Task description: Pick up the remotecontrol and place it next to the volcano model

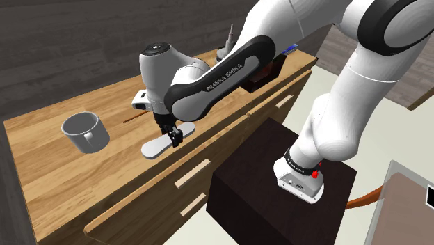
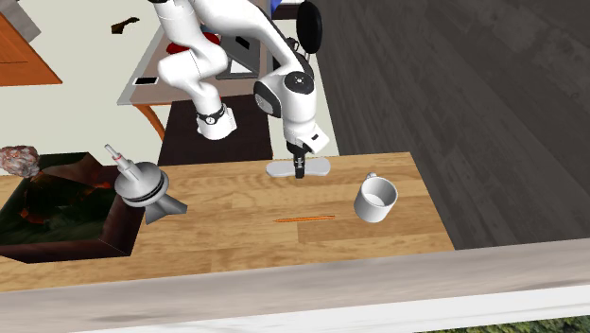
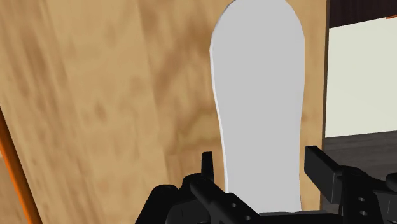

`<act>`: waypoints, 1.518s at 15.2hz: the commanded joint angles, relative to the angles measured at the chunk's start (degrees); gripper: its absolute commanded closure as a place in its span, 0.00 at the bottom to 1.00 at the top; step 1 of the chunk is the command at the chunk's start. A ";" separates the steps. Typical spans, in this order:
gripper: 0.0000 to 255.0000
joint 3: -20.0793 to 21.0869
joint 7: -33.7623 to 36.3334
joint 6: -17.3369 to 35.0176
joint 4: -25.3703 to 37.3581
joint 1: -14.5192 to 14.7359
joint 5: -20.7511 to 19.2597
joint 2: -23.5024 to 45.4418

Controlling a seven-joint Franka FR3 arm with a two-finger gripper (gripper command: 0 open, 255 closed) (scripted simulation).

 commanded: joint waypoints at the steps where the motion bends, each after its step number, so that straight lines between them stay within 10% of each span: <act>1: 1.00 0.00 0.00 0.00 0.01 0.00 0.00 -0.01; 23: 1.00 -0.10 -1.45 -14.30 7.05 -0.28 2.26 -7.52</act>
